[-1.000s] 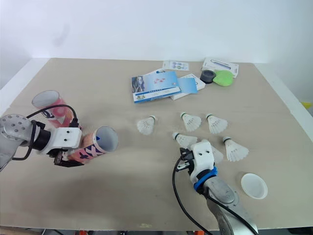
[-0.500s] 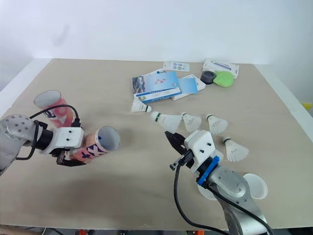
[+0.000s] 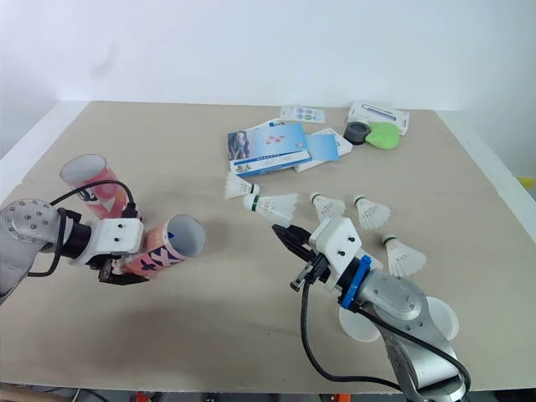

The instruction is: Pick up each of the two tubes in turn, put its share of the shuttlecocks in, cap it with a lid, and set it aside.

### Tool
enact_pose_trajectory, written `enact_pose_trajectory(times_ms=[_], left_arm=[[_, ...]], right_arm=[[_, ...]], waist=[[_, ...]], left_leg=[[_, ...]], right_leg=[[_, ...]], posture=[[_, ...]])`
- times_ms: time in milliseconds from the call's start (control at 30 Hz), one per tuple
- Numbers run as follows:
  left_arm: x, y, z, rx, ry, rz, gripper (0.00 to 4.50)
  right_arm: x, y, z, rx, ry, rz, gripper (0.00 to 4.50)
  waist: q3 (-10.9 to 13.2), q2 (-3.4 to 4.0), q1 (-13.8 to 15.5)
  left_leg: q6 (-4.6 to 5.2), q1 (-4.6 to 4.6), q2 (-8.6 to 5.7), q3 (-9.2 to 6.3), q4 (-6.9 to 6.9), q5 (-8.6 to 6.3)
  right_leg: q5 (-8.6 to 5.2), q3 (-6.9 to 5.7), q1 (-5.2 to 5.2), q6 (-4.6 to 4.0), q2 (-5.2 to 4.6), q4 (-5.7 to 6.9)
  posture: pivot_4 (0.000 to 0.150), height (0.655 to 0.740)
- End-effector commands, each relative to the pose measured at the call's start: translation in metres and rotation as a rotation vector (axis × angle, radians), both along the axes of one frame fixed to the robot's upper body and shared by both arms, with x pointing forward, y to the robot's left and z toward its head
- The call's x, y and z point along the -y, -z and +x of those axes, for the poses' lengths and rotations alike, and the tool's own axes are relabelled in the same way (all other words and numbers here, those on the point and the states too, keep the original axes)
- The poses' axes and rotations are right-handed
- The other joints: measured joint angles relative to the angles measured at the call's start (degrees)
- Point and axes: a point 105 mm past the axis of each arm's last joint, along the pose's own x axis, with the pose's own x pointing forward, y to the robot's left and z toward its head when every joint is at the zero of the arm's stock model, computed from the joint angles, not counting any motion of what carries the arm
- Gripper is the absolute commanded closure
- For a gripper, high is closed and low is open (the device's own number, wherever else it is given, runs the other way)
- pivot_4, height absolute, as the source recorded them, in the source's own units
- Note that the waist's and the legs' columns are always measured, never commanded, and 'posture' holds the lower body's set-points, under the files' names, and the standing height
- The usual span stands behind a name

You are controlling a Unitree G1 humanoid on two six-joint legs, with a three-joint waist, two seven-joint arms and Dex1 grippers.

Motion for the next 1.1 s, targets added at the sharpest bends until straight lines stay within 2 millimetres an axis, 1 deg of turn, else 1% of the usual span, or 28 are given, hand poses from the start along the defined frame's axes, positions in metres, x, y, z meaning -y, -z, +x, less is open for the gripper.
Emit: enact_pose_trajectory(times_ms=[33,200,300,367,433,533,667,867,1000,1100], left_arm=[[0.001,0.0,-0.001,0.004,0.002,-0.001,0.5],[0.001,0.0,0.0,0.005,0.003,-0.003,0.5],[0.001,0.001,0.001,0.005,0.001,-0.003,0.5],[0.002,0.002,0.001,0.005,-0.001,-0.006,0.5],[0.003,0.002,0.002,0.004,0.0,-0.008,0.5],[0.005,0.004,0.004,0.003,0.004,-0.013,0.5],[0.009,0.003,0.007,0.013,0.007,-0.028,0.5],[0.007,0.001,0.006,0.027,-0.011,-0.033,0.5],[0.005,0.002,0.001,0.025,-0.033,-0.046,0.5],[0.004,0.003,-0.001,0.025,-0.048,-0.05,0.5]], right_arm=[[0.0,-0.005,-0.003,0.028,-0.007,0.016,4.46],[0.0,-0.005,-0.003,0.028,-0.005,0.014,4.46],[-0.003,-0.005,-0.006,0.028,-0.031,0.008,4.46],[-0.011,-0.007,-0.01,0.044,-0.107,-0.031,4.46],[-0.02,-0.011,-0.01,0.063,-0.185,-0.069,4.46],[-0.034,-0.015,-0.007,0.098,-0.311,-0.145,4.46],[-0.046,-0.011,0.003,0.142,-0.412,-0.257,4.46],[-0.057,-0.005,0.011,0.19,-0.492,-0.341,4.46],[-0.064,-0.005,0.013,0.207,-0.532,-0.353,4.46],[-0.065,-0.006,0.015,0.207,-0.542,-0.349,4.46]], waist=[[0.0,0.01,-0.02],[-0.01,0.01,-0.02],[0.0,0.01,-0.02],[0.0,0.02,-0.02],[0.01,0.04,-0.05],[0.03,0.06,-0.05],[0.02,0.06,0.14],[0.04,0.08,0.01],[0.05,0.1,-0.07],[0.05,0.1,-0.06]], left_leg=[[0.0,0.02,0.0,0.01,0.0,0.0],[0.0,0.03,0.01,0.0,0.0,0.0],[0.0,0.04,0.01,0.01,0.0,0.0],[0.0,0.04,0.01,0.01,0.0,0.0],[0.0,0.06,0.01,0.03,0.0,0.0],[0.08,0.21,0.0,0.05,0.0,0.06],[0.14,0.3,-0.01,0.01,0.0,0.11],[0.14,0.29,0.01,0.03,-0.01,0.1],[0.14,0.29,0.04,0.02,-0.02,0.1],[0.14,0.29,0.06,0.03,-0.02,0.1]], right_leg=[[0.0,0.01,0.0,0.0,0.0,0.0],[0.0,0.0,0.02,-0.01,0.01,0.0],[0.0,0.0,0.03,-0.01,0.01,0.0],[0.0,0.01,0.03,-0.01,0.01,0.0],[0.01,0.02,0.04,0.0,0.01,0.0],[0.09,0.03,0.15,-0.01,0.01,0.0],[0.0,-0.01,0.27,-0.2,0.01,-0.01],[0.11,0.01,0.23,-0.05,0.04,-0.01],[0.12,0.01,0.22,-0.07,0.05,0.0],[0.12,0.01,0.21,-0.08,0.06,0.0]], posture=[[0.15,0.74],[0.15,0.74],[0.15,0.74],[0.15,0.74],[0.15,0.74],[0.15,0.74],[0.15,0.74],[0.15,0.74],[0.15,0.74],[0.15,0.74]])
